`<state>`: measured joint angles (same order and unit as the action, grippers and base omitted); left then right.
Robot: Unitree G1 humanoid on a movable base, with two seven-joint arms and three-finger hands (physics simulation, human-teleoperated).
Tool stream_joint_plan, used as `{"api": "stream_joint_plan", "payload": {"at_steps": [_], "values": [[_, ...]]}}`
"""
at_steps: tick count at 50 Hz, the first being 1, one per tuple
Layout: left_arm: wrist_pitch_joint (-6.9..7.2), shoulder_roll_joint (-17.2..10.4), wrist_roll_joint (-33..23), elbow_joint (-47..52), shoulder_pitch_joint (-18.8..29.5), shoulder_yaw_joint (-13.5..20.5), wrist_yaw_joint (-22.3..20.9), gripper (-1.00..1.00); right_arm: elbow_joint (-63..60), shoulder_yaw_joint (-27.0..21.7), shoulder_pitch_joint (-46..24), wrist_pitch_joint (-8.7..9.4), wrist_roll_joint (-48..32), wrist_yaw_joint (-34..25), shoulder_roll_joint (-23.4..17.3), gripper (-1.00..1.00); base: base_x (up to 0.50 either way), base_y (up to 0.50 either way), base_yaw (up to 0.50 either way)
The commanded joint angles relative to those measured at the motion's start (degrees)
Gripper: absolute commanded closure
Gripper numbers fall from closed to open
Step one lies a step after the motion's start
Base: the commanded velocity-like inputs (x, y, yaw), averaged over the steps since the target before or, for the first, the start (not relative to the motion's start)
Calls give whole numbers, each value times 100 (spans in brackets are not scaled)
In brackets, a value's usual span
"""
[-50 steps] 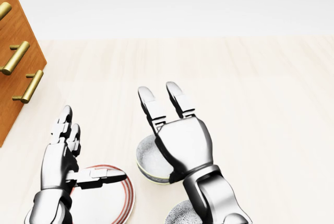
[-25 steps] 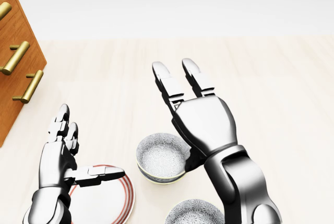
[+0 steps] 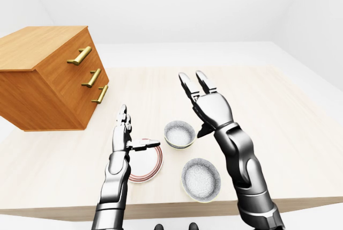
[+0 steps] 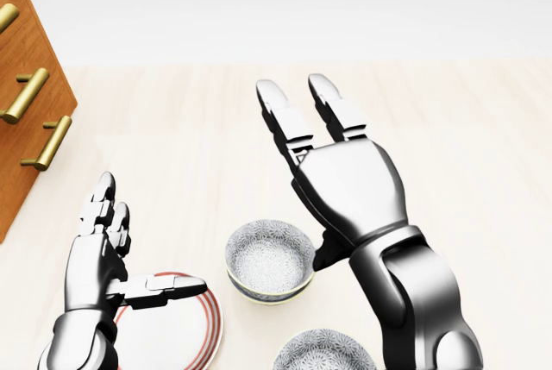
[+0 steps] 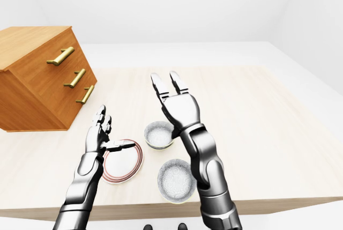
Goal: Stack the bowl at the front on the bowl in the middle.
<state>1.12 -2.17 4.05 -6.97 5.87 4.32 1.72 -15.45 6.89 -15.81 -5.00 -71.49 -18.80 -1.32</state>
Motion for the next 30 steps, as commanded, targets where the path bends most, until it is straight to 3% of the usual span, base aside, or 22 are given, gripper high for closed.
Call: {"api": "stream_joint_plan", "payload": {"at_steps": [1,14,27,30], "values": [[24,6,-8,41,-17,-6,1,-100,-481,-198,-227,0,118,-401,-83,-100,0,0,0],[-60,7,-14,-75,9,-8,-2,-100,-957,-368,-483,0,258,-828,-181,-100,0,0,0],[20,11,-23,43,-29,-20,3,-100,-1041,-463,-586,69,313,-920,-265,-100,0,0,0],[-16,13,-31,3,-24,-21,-1,-100,-1063,-479,-595,86,320,-936,-284,-100,0,0,0]]}}
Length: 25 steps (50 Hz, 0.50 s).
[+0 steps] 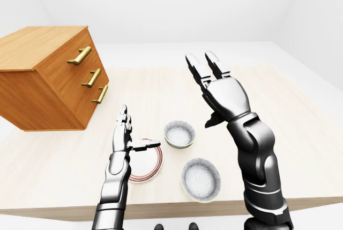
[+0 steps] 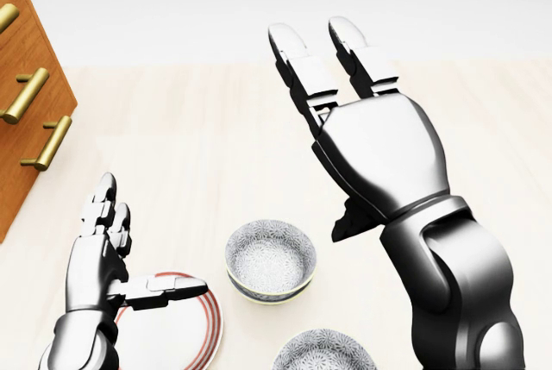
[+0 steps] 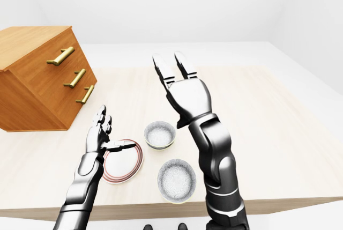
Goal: Stack the bowl at the front on the bowl in the middle.
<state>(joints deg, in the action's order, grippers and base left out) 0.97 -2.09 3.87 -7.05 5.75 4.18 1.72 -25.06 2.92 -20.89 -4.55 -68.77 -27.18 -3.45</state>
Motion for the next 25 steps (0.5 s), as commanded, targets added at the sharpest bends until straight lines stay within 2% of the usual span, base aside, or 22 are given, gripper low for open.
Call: {"api": "stream_joint_plan", "payload": {"at_steps": [1,7,12,14,21,25], "values": [[-9,7,-13,-3,-11,-7,-1,-100,-110,-92,-88,49,53,-100,-77,-100,0,0,0],[66,12,-16,113,-43,-16,5,-100,-198,-99,-114,87,53,-186,-81,-100,0,0,0],[-13,7,-15,16,-22,-5,-9,-100,-217,-124,-146,106,50,-221,-106,-100,0,0,0],[20,8,-16,62,-34,-11,-6,-100,-264,-135,-162,130,55,-264,-109,-100,0,0,0],[-21,2,-11,27,-37,2,-22,-100,-274,-134,-165,150,40,-273,-117,-100,0,0,0],[5,3,-12,60,-42,0,-18,-100,-277,-145,-175,158,50,-278,-120,-100,0,0,0]]}}
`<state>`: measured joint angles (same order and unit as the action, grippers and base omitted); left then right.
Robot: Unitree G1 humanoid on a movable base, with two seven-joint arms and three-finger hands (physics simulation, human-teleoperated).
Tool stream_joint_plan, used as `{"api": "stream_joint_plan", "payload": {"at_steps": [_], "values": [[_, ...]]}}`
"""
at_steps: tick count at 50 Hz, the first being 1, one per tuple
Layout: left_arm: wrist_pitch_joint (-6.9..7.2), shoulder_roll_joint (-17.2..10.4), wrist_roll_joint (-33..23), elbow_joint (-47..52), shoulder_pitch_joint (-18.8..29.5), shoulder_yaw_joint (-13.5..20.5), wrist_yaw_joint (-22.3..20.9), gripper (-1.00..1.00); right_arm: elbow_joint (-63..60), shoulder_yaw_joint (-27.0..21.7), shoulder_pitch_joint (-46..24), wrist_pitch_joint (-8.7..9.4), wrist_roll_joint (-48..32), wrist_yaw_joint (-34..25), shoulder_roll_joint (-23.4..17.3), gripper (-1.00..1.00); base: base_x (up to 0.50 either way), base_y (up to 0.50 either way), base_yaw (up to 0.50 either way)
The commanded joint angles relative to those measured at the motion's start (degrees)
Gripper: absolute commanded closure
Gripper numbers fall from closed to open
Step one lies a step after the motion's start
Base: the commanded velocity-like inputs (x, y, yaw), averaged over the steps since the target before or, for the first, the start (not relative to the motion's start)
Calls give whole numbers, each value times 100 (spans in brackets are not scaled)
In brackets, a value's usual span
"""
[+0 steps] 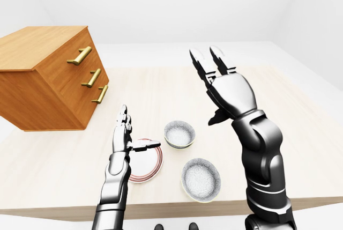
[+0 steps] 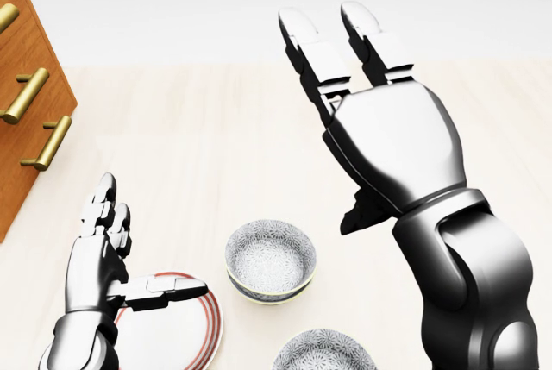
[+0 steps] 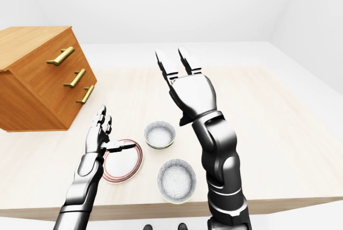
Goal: Stack the bowl at the front on the bowl in the middle.
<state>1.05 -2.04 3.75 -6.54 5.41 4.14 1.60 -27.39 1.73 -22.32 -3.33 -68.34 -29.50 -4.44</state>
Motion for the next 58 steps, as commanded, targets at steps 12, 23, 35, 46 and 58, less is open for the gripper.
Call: {"api": "stream_joint_plan", "payload": {"at_steps": [12,23,35,46,58], "values": [[-5,2,-4,10,-11,3,-3,-100,-196,-80,-136,135,16,-207,-66,-100,0,0,0],[140,-54,-79,540,37,47,107,-100,-192,-97,-163,146,31,-206,-87,-100,0,0,0],[395,-135,696,4324,124,443,375,-100,-340,-92,-229,218,12,-318,-74,-100,0,0,0],[395,-237,1070,4797,317,659,566,-100,-566,-138,-348,325,11,-547,-97,-100,0,0,0],[395,-270,1225,5116,340,687,681,-100,-850,-174,-536,497,36,-834,-123,-100,0,0,0]]}}
